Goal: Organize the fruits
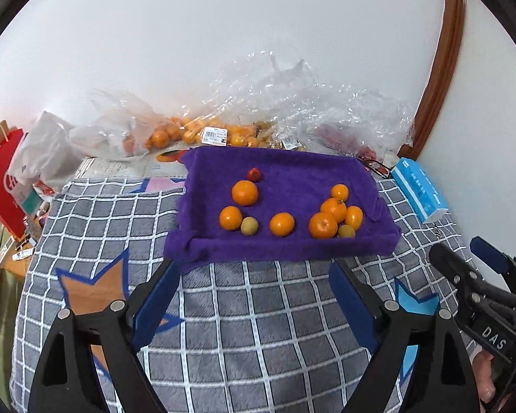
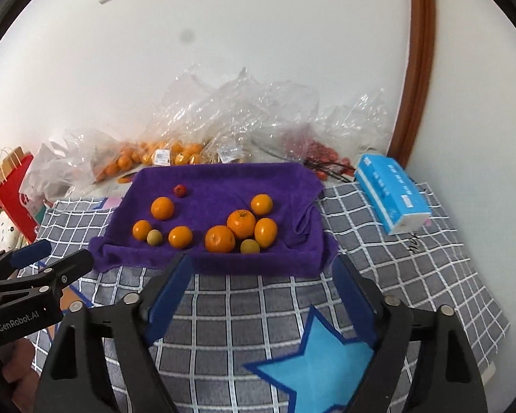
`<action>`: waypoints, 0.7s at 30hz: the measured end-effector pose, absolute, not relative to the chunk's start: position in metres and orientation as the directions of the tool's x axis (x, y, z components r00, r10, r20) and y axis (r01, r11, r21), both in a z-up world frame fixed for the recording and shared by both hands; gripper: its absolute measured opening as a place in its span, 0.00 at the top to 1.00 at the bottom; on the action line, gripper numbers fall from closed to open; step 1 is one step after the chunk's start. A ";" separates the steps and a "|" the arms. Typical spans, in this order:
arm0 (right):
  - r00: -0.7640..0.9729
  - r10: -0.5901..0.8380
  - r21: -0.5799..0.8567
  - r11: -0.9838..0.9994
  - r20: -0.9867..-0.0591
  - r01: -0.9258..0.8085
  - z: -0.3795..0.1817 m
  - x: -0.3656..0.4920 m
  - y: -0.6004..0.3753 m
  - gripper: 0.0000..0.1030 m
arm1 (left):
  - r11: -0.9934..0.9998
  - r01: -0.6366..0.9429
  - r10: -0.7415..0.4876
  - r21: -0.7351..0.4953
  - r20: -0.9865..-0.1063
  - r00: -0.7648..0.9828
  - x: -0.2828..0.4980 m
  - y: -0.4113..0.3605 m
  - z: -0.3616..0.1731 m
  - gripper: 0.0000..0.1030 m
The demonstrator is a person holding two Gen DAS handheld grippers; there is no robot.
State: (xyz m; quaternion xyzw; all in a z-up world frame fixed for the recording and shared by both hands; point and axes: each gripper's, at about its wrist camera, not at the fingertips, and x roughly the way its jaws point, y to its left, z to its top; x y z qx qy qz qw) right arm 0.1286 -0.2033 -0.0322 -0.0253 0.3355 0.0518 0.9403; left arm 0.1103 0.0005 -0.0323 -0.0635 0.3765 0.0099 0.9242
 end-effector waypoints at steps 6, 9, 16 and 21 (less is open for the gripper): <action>0.794 0.040 -0.050 0.995 -0.606 -0.088 -0.031 0.101 -0.206 0.06 | 0.994 -0.066 -0.010 -0.091 -0.661 0.750 0.085 -0.004 -0.028 0.11; 0.792 0.026 -0.035 0.998 -0.610 -0.060 -0.033 0.095 -0.212 0.06 | 0.993 -0.067 -0.011 -0.094 -0.656 0.755 0.078 -0.005 -0.029 0.11; 0.799 0.021 -0.028 0.998 -0.600 -0.048 -0.032 0.082 -0.220 0.06 | 0.992 -0.071 -0.015 -0.106 -0.649 0.761 0.068 -0.003 -0.029 0.11; 0.806 0.021 -0.026 0.999 -0.592 -0.045 -0.029 0.077 -0.223 0.06 | 0.993 -0.069 -0.007 -0.093 -0.645 0.764 0.065 -0.008 -0.027 0.11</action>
